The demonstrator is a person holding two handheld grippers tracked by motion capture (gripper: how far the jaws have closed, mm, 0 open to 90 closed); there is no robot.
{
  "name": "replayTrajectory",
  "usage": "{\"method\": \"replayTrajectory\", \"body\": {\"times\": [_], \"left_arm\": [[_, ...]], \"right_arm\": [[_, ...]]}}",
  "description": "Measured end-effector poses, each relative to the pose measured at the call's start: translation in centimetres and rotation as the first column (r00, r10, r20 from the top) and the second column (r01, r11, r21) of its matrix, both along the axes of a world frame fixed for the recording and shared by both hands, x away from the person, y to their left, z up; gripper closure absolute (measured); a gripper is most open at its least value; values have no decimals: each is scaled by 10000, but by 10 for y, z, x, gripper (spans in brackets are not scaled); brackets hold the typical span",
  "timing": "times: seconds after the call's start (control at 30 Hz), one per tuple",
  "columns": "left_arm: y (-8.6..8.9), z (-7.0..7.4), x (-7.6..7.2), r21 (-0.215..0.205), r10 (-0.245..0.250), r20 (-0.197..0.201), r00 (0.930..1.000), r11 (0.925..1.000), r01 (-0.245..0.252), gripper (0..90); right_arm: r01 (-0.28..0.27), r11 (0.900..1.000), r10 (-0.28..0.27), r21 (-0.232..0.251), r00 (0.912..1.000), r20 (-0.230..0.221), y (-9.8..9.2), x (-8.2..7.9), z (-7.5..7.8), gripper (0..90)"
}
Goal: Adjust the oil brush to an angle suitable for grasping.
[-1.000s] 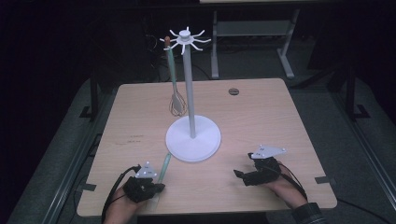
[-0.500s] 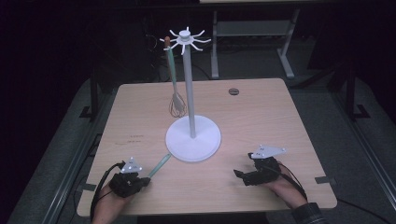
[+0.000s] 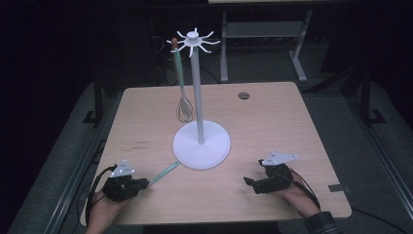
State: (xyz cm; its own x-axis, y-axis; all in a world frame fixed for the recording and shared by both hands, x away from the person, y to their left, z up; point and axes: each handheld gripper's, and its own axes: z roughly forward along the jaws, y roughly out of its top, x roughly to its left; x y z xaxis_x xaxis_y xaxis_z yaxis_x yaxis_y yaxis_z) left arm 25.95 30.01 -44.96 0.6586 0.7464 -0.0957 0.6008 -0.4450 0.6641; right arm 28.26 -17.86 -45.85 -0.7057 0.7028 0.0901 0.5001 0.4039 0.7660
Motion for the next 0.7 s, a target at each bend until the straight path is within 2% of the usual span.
{"method": "replayTrajectory", "body": {"times": [0.13, 0.23, 0.4, 0.7], "left_arm": [[1, -2, 3, -102, -68, -46, 10000, 9999, 67, 788], [-2, -4, 3, 11, -211, -97, 9997, 9998, 211, 773], [-2, -8, 4, 203, -129, -162, 9998, 9997, 132, 775], [1, -10, 4, -50, 11, -149, 9999, 10000, -12, 810]], "right_arm": [[-17, 10000, 17, -8, 10000, 4, 0, 0, 0, 131], [3, 10000, -3, -11, 10000, 5, 0, 0, 0, 131], [-3, 10000, 3, -3, 10000, -4, 0, 0, 0, 131], [-63, 10000, 63, -24, 10000, 24, 0, 0, 0, 131]]}}
